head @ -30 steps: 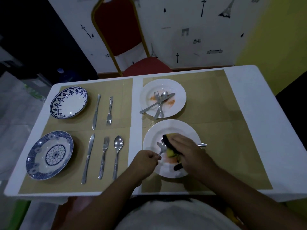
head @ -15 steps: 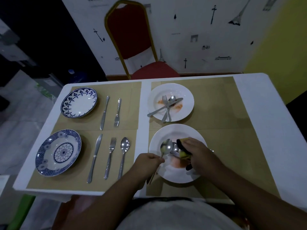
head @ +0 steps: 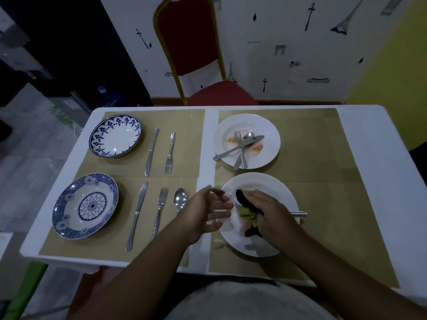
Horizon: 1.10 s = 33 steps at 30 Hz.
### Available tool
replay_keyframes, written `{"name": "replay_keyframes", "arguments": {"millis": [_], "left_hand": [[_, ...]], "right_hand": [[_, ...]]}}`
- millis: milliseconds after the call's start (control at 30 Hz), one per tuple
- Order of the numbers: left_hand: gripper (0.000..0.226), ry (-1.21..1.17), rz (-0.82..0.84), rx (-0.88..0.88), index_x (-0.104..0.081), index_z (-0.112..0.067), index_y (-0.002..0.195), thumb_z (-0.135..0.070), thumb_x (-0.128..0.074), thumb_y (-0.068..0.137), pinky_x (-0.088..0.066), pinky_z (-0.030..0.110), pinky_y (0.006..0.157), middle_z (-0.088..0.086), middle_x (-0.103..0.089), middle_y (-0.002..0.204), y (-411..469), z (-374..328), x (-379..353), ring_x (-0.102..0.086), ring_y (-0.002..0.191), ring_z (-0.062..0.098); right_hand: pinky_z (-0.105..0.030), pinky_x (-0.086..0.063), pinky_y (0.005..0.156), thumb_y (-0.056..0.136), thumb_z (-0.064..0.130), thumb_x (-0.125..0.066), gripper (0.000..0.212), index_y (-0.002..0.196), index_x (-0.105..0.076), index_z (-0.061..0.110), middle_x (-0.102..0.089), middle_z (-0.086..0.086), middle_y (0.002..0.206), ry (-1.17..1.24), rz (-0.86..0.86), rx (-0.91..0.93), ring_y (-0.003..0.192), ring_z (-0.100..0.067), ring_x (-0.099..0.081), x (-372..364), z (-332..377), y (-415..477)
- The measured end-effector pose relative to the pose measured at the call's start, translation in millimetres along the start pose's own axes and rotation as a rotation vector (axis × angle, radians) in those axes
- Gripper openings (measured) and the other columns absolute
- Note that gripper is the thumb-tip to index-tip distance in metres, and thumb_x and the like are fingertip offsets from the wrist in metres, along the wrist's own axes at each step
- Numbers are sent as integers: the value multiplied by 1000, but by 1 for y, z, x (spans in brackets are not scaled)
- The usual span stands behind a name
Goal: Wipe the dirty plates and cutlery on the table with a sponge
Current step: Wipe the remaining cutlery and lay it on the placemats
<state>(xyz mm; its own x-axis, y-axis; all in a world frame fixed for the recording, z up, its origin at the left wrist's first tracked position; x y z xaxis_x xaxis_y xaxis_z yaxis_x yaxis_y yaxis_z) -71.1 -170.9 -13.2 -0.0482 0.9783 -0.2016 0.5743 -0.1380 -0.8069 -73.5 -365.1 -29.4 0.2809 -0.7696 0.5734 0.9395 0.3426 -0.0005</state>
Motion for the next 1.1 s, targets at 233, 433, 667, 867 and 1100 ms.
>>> {"name": "replay_keyframes", "arguments": {"millis": [233, 433, 667, 867, 1100], "left_hand": [[7, -46, 80, -80, -64, -13, 100, -11, -65, 93, -55, 48, 84, 10, -72, 99, 13, -9, 20, -69, 104, 32], [16, -35, 41, -50, -50, -12, 85, -9, -62, 95, -58, 37, 72, 10, -62, 81, 24, -11, 52, -68, 76, 24], [18, 87, -126, -144, -48, -1, 117, -15, -49, 104, -54, 34, 62, 11, -74, 104, 42, -17, 92, -73, 89, 23], [12, 107, -214, -140, -60, 0, 105, -10, -58, 97, -54, 38, 62, 16, -71, 85, 58, -28, 118, -63, 67, 27], [11, 278, -396, -299, -74, -7, 97, -14, -69, 91, -56, 27, 67, 9, -74, 86, 108, -67, 131, -66, 70, 17]], "right_hand": [[-2, -27, 97, 79, -12, -47, 63, 132, -52, 20, -55, 9, 125, -37, 10, 14, 114, 3, -44, -16, 17, 16], [-12, -30, 104, 77, -6, -41, 66, 135, -48, 26, -50, 13, 132, -81, 8, -17, 123, 1, -42, -41, 30, 31], [-1, -26, 97, 76, -17, -43, 63, 132, -52, 13, -53, 7, 126, -6, 8, -23, 115, 17, -39, -70, 52, 62], [-20, -40, 94, 75, 9, -38, 53, 124, -58, 8, -61, -5, 117, -80, 47, -22, 107, -15, -53, -97, 48, 91], [-35, -47, 91, 66, -12, -41, 61, 121, -59, 8, -61, -5, 109, -104, 5, -91, 102, -16, -54, -115, 37, 136]]}}
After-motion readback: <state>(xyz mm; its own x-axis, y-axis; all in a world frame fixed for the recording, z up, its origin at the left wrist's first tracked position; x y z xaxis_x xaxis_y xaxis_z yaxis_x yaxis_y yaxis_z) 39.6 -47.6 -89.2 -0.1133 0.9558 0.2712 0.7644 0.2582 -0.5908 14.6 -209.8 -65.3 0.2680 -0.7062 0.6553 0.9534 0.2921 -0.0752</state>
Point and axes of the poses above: each hand's wrist, its own y-axis towards the middle knuckle, its own x-axis out of the back of the hand, z = x × y, the point moved 1 cm from there along y, towards the middle knuckle
